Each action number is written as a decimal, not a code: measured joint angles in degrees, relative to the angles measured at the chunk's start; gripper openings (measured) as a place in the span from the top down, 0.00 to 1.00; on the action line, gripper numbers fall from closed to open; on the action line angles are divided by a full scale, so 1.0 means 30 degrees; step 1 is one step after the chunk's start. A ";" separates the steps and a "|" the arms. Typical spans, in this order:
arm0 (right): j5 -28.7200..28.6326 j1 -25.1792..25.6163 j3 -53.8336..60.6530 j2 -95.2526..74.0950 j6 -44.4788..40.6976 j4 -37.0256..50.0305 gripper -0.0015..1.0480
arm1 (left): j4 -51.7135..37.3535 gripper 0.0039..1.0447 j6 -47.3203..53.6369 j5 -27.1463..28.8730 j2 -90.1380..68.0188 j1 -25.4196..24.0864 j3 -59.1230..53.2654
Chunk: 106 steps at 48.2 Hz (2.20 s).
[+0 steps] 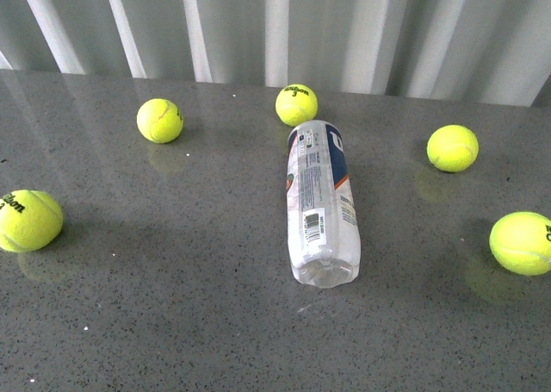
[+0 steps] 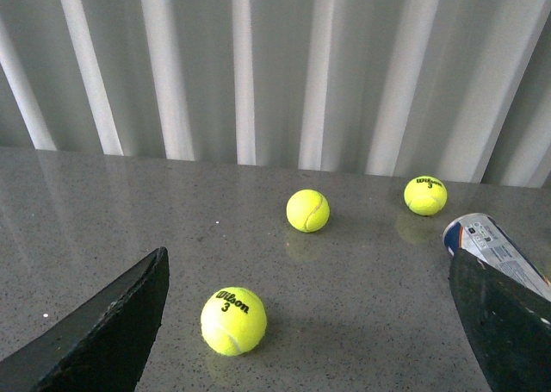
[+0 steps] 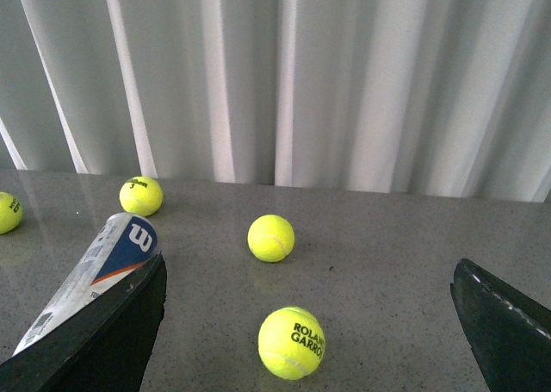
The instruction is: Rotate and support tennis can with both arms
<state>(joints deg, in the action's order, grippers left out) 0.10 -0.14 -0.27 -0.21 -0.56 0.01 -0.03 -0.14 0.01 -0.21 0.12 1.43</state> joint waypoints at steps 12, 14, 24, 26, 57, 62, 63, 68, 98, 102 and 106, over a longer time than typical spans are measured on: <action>0.0000 0.0000 0.0000 0.0000 -0.0007 0.0000 0.07 | 0.0000 0.06 0.0000 0.0000 0.0000 0.0000 0.0000; 0.0000 0.0000 0.0000 0.0000 0.0000 0.0000 0.07 | 0.0000 0.06 0.0000 0.0000 0.0000 0.0000 0.0000; 0.0000 0.0000 0.0000 0.0000 0.0000 0.0000 0.07 | 0.0000 0.06 0.0000 0.0000 0.0000 0.0000 0.0000; 0.0000 0.0000 0.0000 0.0000 0.0000 0.0000 0.07 | 0.0000 0.06 0.0000 0.0000 0.0000 0.0000 0.0000; -0.0874 0.0248 -0.0299 -0.0401 0.0364 -0.0758 0.07 | 0.0000 0.06 0.0000 0.0000 0.0000 0.0000 0.0000; -0.3089 0.1333 -0.1945 -0.4291 0.1209 -0.0255 0.07 | 0.0000 0.06 0.0007 -0.0015 0.0000 0.0000 0.0000; -0.3133 0.1435 -0.2178 -0.4830 0.1268 0.0124 0.07 | 0.0000 0.06 0.0000 -0.0007 0.0007 0.0000 0.0000; -0.3184 0.1843 -0.4692 -0.9806 0.1712 0.3920 0.07 | 0.0000 0.06 0.0000 -0.0007 0.0000 0.0000 0.0000; -0.3665 -0.4517 -2.3773 -3.6720 0.1814 -0.4029 0.07 | 0.0000 0.06 0.0000 -0.0007 0.0007 0.0000 0.0000; -0.3330 -0.5544 -2.4072 -3.7958 0.1807 -0.4306 0.07 | 0.0000 0.06 0.0000 -0.0007 0.0007 0.0000 0.0000; -0.2841 -0.6156 -2.4225 -3.8687 0.1807 -0.4350 0.07 | 0.0000 0.06 0.0000 0.0000 0.0007 0.0000 0.0000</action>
<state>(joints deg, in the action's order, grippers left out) -8.43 -18.61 -72.95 -116.27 4.86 -13.04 -0.03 -0.14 0.01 -0.19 0.12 1.43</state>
